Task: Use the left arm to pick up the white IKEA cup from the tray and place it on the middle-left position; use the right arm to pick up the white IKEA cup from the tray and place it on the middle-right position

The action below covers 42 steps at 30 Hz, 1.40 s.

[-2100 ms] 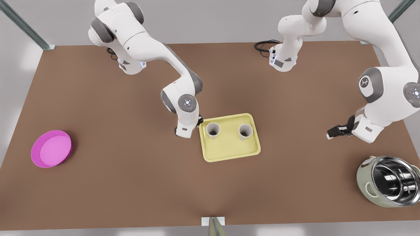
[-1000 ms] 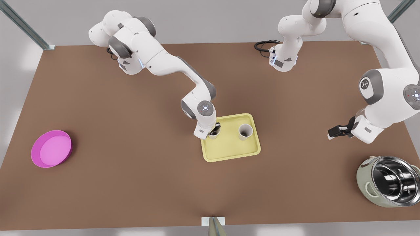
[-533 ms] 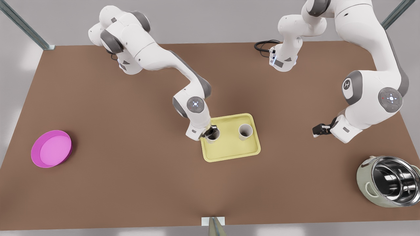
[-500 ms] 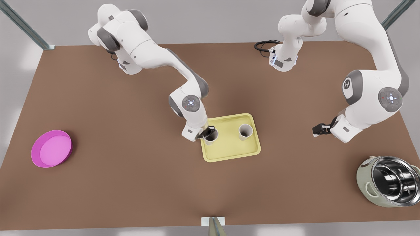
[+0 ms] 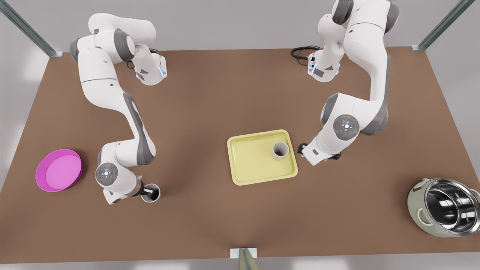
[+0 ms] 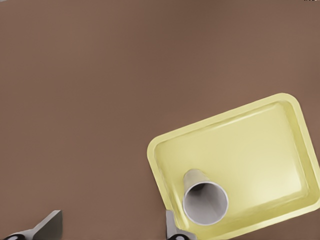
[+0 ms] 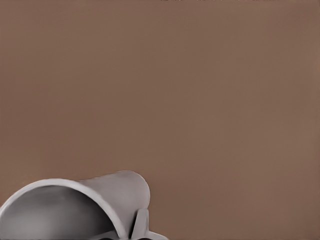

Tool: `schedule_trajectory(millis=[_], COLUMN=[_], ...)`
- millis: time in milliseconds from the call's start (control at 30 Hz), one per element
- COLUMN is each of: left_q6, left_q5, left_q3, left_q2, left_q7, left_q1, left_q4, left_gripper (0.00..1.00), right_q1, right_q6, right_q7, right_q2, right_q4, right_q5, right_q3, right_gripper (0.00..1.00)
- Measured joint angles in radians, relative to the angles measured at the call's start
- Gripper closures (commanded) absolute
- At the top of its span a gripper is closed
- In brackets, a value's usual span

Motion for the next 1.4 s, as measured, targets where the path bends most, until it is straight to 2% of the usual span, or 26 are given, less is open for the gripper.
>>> schedule_trajectory(millis=[100,167,233,267,300,333,467,500,767,933,1133,1367,1400], left_q6=[0.028,0.087,0.145,0.171,0.202,0.241,0.363,0.388,0.526,0.552,0.566,0.576,0.577], left_q5=[0.001,-0.011,-0.044,-0.058,-0.069,-0.077,-0.097,-0.102,-0.115,-0.114,-0.110,-0.078,-0.070], left_q3=[0.000,-0.004,-0.008,-0.008,-0.009,-0.011,-0.014,-0.014,-0.014,-0.014,-0.014,-0.014,-0.014], left_q2=[0.032,-0.008,-0.027,-0.040,-0.057,-0.071,-0.058,-0.044,0.019,-0.007,-0.034,0.000,0.003], left_q7=[-0.050,-0.079,-0.105,-0.118,-0.129,-0.142,-0.189,-0.200,-0.263,-0.292,-0.316,-0.341,-0.346], left_q1=[-0.034,-0.044,-0.047,-0.048,-0.050,-0.060,-0.084,-0.084,-0.085,-0.101,-0.103,-0.119,-0.122], left_q4=[-0.019,-0.165,-0.232,-0.265,-0.309,-0.363,-0.436,-0.438,-0.443,-0.477,-0.535,-0.556,-0.555], left_gripper=[0.02,0.00,0.00,0.00,0.00,0.00,0.00,0.00,0.00,0.00,0.00,0.00,0.08], right_q1=[-0.022,-0.038,-0.048,-0.052,-0.054,-0.056,-0.057,-0.057,-0.058,-0.056,-0.056,-0.058,-0.056], right_q6=[0.005,0.011,0.019,0.024,0.027,0.029,0.034,0.036,0.029,-0.106,-0.367,-0.549,-0.562], right_q7=[-0.056,-0.093,-0.126,-0.140,-0.150,-0.159,-0.170,-0.175,-0.220,-0.244,-0.263,-0.276,-0.277], right_q2=[0.008,0.022,0.038,0.043,0.046,0.048,0.052,0.052,0.033,-0.183,-0.479,-0.545,-0.545], right_q4=[0.000,0.000,0.000,0.000,0.000,0.000,0.000,0.000,0.001,0.002,-0.001,0.003,0.003], right_q5=[-0.003,-0.006,-0.009,-0.012,-0.018,-0.025,-0.062,-0.063,-0.039,0.005,0.021,0.024,0.023], right_q3=[0.002,0.002,0.003,0.003,0.003,0.004,0.004,0.004,0.004,0.009,0.007,0.007,0.009], right_gripper=[1.00,1.00,0.99,0.73,0.28,0.21,0.17,0.00,0.00,0.00,0.00,0.00,0.00])
